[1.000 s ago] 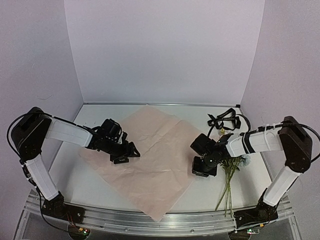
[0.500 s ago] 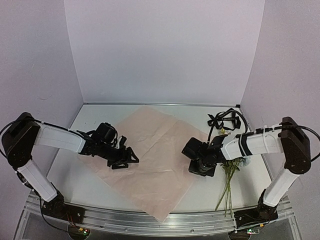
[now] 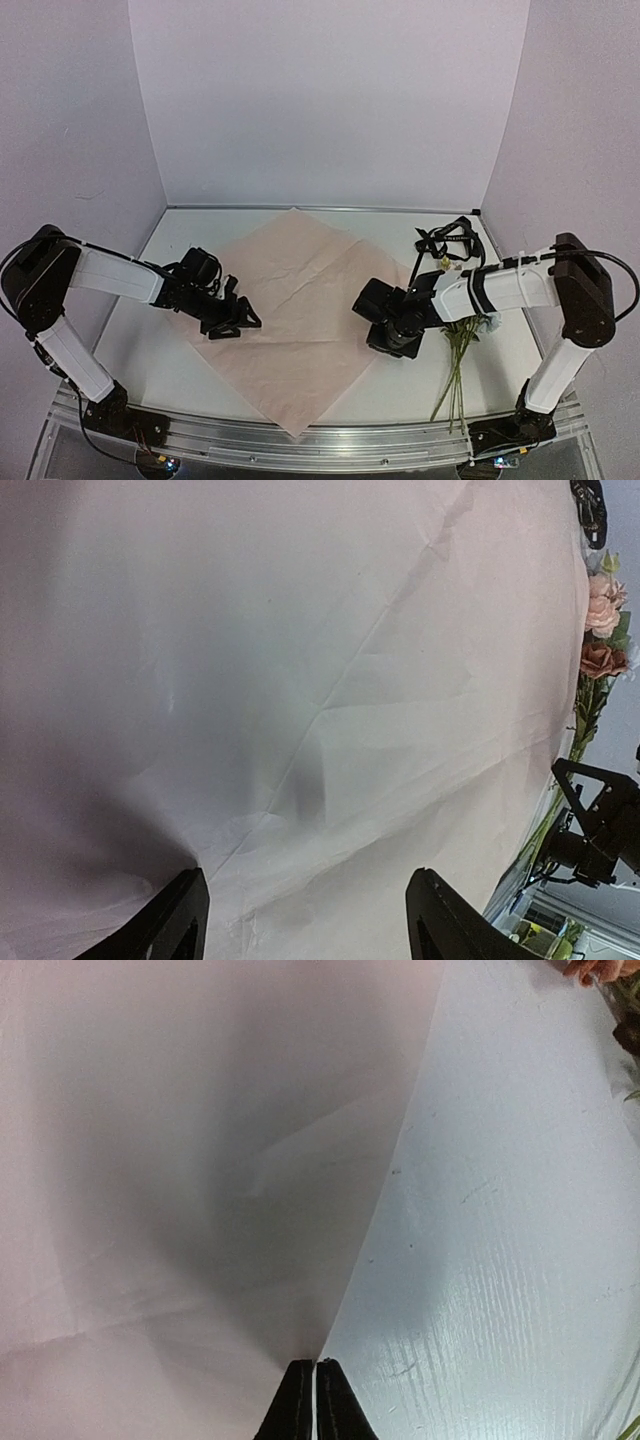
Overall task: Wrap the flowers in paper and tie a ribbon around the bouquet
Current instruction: Adjust the flattened wrapping paper at the center of the board.
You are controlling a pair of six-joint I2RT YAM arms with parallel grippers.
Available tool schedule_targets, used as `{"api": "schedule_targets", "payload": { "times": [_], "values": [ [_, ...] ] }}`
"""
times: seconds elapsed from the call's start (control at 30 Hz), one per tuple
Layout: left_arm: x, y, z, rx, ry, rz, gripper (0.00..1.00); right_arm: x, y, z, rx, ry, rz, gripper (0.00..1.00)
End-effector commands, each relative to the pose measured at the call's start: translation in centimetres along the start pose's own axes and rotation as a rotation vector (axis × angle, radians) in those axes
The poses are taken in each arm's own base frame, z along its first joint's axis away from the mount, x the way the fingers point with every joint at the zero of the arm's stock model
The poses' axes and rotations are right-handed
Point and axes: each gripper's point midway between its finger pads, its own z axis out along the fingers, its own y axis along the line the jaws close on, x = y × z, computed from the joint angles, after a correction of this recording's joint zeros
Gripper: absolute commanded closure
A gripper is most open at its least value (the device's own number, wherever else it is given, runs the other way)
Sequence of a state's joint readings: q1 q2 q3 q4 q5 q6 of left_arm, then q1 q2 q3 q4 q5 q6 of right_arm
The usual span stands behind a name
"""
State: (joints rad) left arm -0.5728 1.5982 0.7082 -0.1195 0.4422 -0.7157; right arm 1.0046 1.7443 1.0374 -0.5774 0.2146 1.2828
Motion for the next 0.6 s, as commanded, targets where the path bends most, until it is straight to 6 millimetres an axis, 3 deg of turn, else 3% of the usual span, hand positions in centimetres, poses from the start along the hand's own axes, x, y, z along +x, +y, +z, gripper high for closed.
{"api": "schedule_targets", "payload": {
  "times": [0.0,0.1,0.37,0.57],
  "values": [
    [-0.6,2.1,-0.2,-0.082,-0.001,0.014,0.3,0.4,0.1,-0.7,-0.004,0.009,-0.021,0.9],
    [-0.7,2.0,-0.2,-0.078,0.002,0.016,0.3,0.4,-0.2,-0.9,-0.01,0.01,-0.06,0.77],
    [-1.0,1.4,-0.3,-0.062,-0.002,0.027,0.3,-1.3,-1.6,-3.7,-0.055,-0.047,-0.256,0.22],
    [-1.7,0.2,-1.0,-0.038,-0.019,0.054,0.3,-3.2,-5.5,-5.4,-0.045,-0.073,-0.419,0.12]
  ]
}}
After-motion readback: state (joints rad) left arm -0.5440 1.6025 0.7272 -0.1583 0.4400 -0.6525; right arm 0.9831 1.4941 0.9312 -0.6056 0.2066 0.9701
